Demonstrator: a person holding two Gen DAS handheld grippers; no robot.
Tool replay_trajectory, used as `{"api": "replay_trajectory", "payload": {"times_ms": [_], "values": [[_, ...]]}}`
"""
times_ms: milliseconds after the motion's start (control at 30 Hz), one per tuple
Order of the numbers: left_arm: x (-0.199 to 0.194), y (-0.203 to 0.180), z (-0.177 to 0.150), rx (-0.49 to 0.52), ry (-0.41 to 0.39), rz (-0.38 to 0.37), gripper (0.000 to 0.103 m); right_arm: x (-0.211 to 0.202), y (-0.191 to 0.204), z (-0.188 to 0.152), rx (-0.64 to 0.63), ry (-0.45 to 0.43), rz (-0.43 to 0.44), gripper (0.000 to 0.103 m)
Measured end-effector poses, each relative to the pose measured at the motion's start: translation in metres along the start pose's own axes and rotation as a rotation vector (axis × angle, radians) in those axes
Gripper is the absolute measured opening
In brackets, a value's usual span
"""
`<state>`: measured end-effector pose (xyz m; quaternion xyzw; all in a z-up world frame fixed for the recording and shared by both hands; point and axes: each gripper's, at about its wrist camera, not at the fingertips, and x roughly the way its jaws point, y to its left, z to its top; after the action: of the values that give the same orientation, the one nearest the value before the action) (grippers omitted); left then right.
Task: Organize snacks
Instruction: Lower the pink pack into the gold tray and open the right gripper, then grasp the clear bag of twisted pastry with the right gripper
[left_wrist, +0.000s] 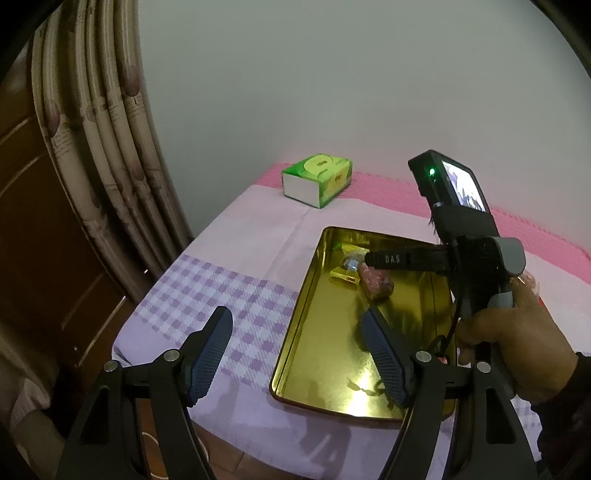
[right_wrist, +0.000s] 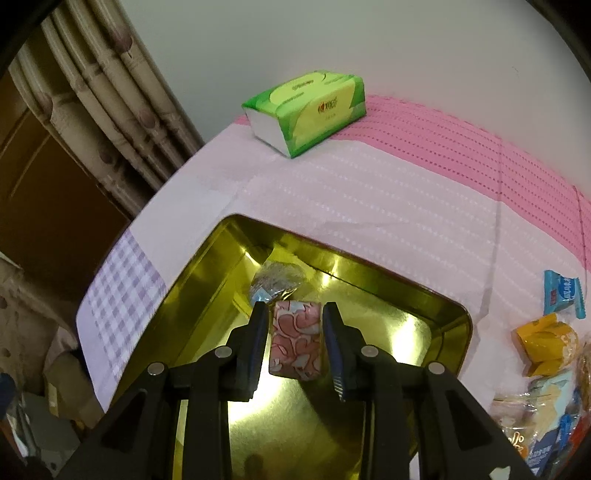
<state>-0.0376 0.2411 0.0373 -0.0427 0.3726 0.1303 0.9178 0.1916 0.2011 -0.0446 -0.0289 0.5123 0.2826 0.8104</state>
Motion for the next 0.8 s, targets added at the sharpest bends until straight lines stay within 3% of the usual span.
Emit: {"api": "replay_trajectory", "payload": {"times_ms": [133, 300, 367, 567, 800], "values": [[-0.001, -0.002, 0.0, 0.011, -0.001, 0.002, 0.073, -0.015, -0.003, -0.005, 0.002, -0.045, 0.014, 0.032], [-0.001, -0.005, -0.001, 0.025, -0.001, 0.0, 0.074, -0.074, -0.029, -0.038, 0.062, -0.183, -0.086, 0.066], [-0.001, -0.006, -0.001, 0.022, -0.002, -0.002, 0.075, -0.094, -0.039, -0.058, 0.045, -0.206, -0.172, 0.067], [-0.003, -0.011, -0.004, 0.036, 0.008, -0.01, 0.075, -0.093, -0.075, -0.103, 0.012, -0.103, -0.395, 0.068], [-0.002, -0.014, -0.005, 0.045, 0.017, -0.012, 0.075, -0.058, -0.079, -0.11, -0.048, -0.032, -0.452, 0.069]]}}
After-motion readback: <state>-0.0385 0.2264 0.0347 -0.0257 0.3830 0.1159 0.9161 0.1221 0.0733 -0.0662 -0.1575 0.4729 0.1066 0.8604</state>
